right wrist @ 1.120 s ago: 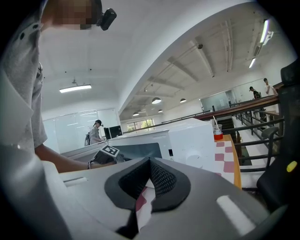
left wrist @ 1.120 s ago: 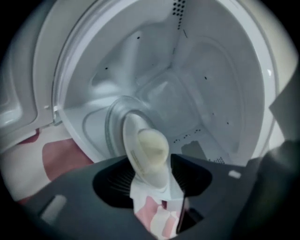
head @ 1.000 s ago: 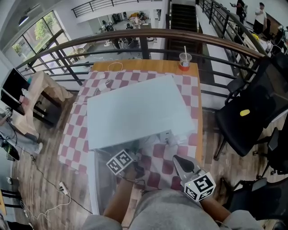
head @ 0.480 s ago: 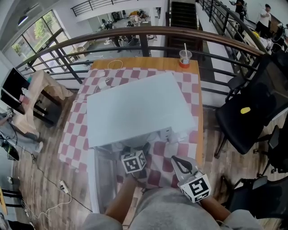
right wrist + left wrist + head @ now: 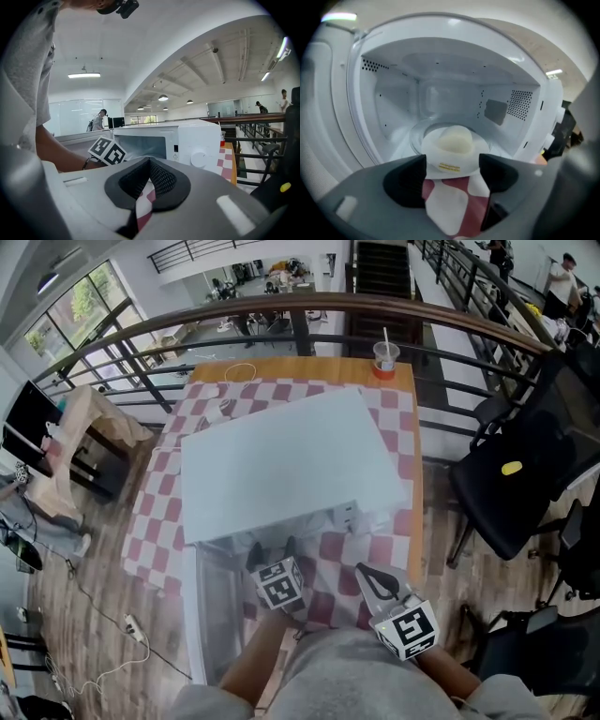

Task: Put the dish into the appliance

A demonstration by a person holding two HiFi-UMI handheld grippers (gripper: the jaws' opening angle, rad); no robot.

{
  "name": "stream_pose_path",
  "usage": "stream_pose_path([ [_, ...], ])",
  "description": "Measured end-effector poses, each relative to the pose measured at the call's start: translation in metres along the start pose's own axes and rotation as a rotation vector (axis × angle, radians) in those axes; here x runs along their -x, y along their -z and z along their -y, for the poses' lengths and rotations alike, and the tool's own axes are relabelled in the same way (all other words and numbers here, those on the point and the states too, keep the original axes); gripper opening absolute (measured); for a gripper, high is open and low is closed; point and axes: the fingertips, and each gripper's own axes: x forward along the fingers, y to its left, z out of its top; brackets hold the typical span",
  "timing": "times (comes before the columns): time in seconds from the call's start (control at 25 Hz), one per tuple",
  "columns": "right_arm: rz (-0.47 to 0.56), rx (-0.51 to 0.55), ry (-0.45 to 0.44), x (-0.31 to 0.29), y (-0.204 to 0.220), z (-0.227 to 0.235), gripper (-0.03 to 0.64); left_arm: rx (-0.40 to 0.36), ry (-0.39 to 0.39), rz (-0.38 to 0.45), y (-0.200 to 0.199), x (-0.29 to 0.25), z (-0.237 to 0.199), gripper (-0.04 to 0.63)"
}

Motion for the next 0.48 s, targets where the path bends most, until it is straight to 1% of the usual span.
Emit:
stream_pose_path([
  [0.04,0.0,0.0,-0.001,0.0,0.0,-0.001,-0.002,-0.03,-0.001,0.006,0.0,0.0,0.002,0.356],
  [0.12,0.0,0.002,-0.004,0.001,-0.001,-0.001,-0.001,-0.057,0.016,-0.004,0.001,0.002,0.008,0.347],
  [0.28,-0.003,0.006,-0.007,0.002,0.0,-0.001,-0.002,-0.044,0.016,-0.033,0.011,0.002,0.012,0.347],
  [0.48,-0.002,0.014,-0.008,0.001,-0.001,0.001,-0.002,-0.039,-0.003,-0.017,0.003,-0.012,0.01,0.333],
])
